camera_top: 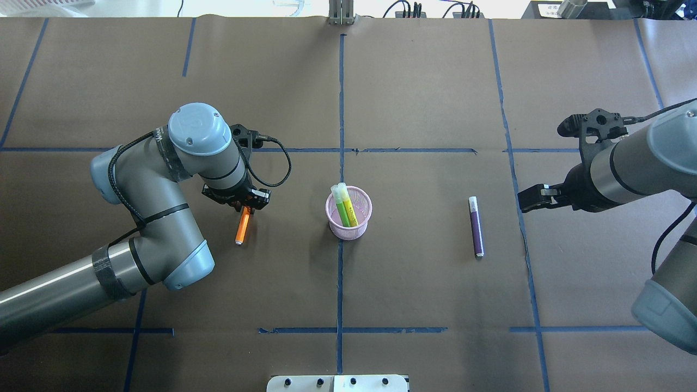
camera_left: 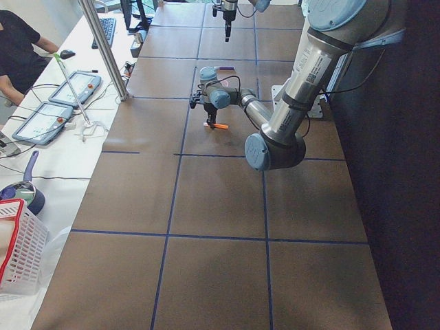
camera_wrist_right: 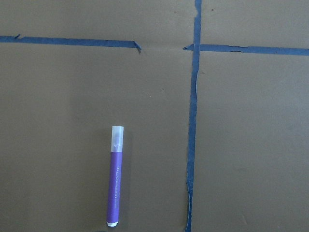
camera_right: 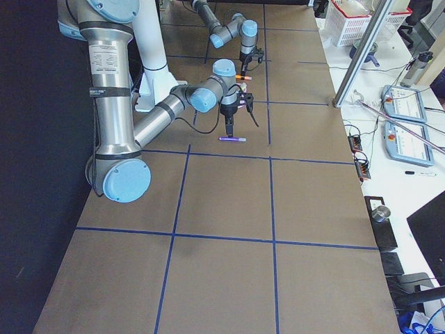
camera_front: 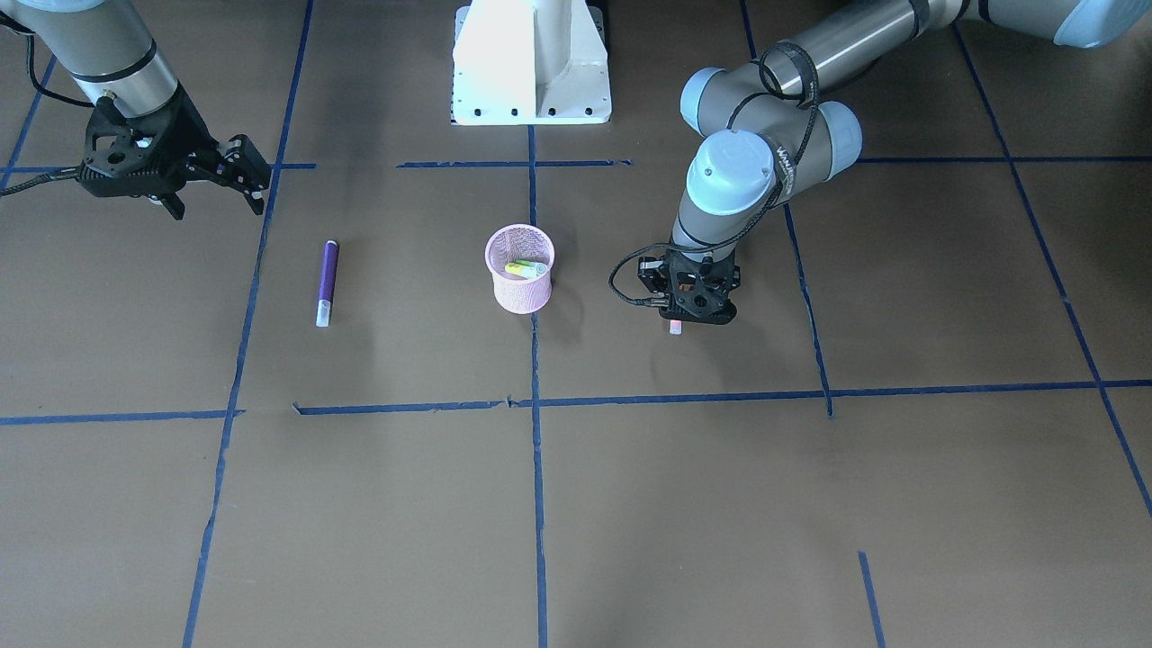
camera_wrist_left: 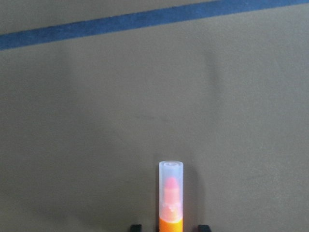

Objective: Collect pens into pen holder
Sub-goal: 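Lift the orange marker with the left gripper while the right gripper nears the purple marker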

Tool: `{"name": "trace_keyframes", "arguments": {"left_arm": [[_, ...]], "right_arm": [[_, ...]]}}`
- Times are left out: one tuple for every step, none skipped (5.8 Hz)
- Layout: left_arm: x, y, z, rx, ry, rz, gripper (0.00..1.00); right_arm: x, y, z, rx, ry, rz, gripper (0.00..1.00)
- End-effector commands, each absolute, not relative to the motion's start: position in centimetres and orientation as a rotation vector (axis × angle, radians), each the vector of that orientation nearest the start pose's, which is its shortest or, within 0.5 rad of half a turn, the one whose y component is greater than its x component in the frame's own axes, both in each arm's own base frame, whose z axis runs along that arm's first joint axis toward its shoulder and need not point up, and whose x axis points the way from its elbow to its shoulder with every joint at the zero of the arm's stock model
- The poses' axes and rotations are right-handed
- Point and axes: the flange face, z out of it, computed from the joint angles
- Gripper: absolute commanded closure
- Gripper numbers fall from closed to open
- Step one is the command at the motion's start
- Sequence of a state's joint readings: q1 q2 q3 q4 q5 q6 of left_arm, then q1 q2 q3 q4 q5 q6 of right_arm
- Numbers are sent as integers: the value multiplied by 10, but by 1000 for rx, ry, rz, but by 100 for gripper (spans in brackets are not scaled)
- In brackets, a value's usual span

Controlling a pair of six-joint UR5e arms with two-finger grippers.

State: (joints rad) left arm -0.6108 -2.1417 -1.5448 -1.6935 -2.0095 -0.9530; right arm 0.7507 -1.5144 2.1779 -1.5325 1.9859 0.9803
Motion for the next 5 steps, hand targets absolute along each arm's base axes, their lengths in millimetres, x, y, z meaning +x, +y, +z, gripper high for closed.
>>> {"name": "trace_keyframes", "arguments": {"left_arm": [[520, -475, 326, 42, 780, 174, 91], [519, -475, 319, 55, 797, 177, 100], [516, -475, 301, 101, 859, 185, 100], [490, -461, 244, 191, 987, 181, 100], [465, -440, 194, 241, 1077, 149, 100]], "right_arm": [[-264, -390, 343, 103, -823, 19, 0], [-260, -392, 344, 91, -833, 23, 0], [-254, -394, 344, 93, -836, 33, 0], [-241, -398, 343, 67, -868, 39, 0], [-230, -398, 351, 62, -866, 30, 0]]}}
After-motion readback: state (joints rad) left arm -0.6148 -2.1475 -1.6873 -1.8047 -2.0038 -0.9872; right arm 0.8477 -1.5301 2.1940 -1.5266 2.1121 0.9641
